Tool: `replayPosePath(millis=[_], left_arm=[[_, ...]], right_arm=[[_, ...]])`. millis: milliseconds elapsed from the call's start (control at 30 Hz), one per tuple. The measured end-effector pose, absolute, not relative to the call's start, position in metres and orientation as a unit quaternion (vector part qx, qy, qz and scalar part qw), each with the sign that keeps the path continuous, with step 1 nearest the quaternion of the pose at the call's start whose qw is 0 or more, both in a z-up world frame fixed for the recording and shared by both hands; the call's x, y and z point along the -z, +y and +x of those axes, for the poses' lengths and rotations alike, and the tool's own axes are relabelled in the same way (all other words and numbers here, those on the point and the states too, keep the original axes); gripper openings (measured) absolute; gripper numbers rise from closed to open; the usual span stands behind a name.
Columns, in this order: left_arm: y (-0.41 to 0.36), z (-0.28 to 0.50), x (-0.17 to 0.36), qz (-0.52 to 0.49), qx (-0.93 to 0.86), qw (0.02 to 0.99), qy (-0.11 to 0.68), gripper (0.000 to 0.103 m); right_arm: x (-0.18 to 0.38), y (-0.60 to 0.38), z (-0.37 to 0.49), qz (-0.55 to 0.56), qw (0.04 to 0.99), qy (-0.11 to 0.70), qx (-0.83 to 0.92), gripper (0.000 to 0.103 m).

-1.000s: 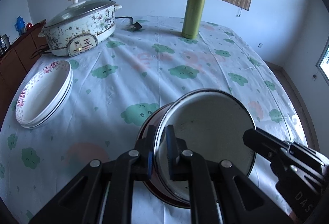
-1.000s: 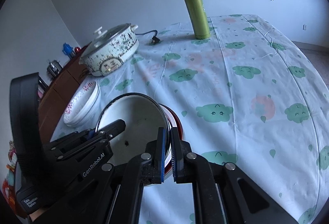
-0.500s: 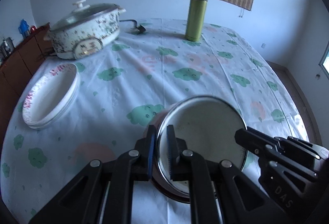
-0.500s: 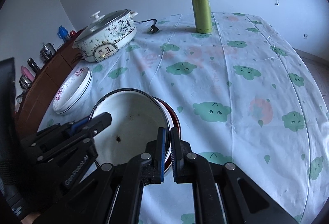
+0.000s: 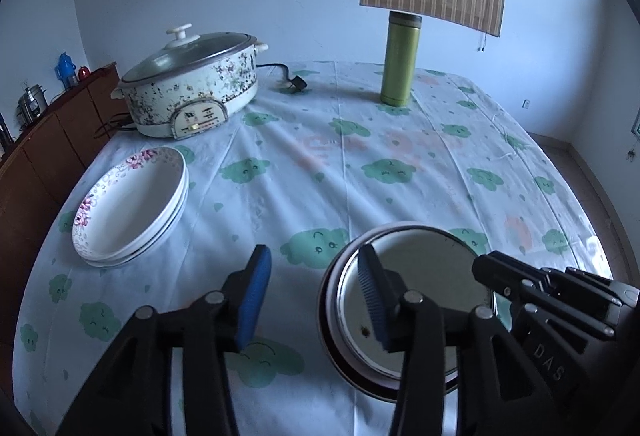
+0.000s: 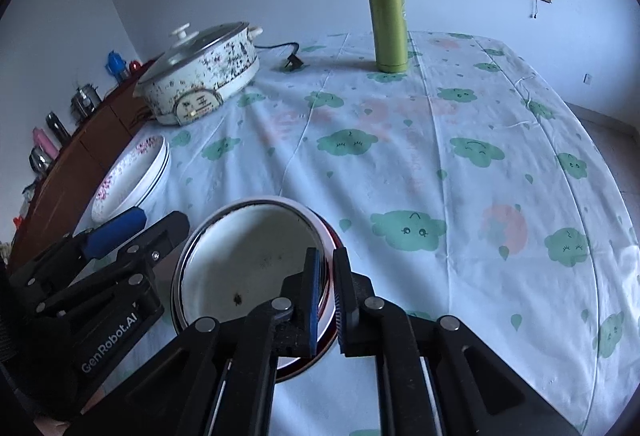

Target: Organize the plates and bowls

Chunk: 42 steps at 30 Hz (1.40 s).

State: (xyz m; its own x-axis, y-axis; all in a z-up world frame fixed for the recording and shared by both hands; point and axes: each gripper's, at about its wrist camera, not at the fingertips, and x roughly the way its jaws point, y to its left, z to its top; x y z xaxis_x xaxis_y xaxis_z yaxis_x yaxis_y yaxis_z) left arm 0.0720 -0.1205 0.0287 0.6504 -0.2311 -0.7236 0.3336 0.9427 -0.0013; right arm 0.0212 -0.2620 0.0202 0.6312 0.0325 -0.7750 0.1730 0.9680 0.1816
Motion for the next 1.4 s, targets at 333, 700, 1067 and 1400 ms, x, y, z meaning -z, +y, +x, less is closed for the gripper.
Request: replayPosePath(millis=[333,700,1067,1400], left_arm=[[-0.114,0.072,-0.029,0.057,0.15,0.913,0.375,0.069],[-0.098,0.066,-0.033,0.057,0.136,0.935,0.323,0.1],[-0.067,0.065,-0.021,0.076,0.105,0.954,0.27,0.103],[-0.047,0.062,-0.016,0.068,0.103,0.962,0.245,0.103]], right_arm=[[-0.022,-0.273,0.012,0.168,0.911,0.375,0.044,0.034],[-0.026,-0.279,-0.025,0.201,0.944,0.243,0.097,0.072],[-0.018,-0.269,-0.058,0.206,0.953,0.173,0.143,0.072],[-0.023,-0.242,-0.08,0.173,0.959,0.136,0.178,0.073]])
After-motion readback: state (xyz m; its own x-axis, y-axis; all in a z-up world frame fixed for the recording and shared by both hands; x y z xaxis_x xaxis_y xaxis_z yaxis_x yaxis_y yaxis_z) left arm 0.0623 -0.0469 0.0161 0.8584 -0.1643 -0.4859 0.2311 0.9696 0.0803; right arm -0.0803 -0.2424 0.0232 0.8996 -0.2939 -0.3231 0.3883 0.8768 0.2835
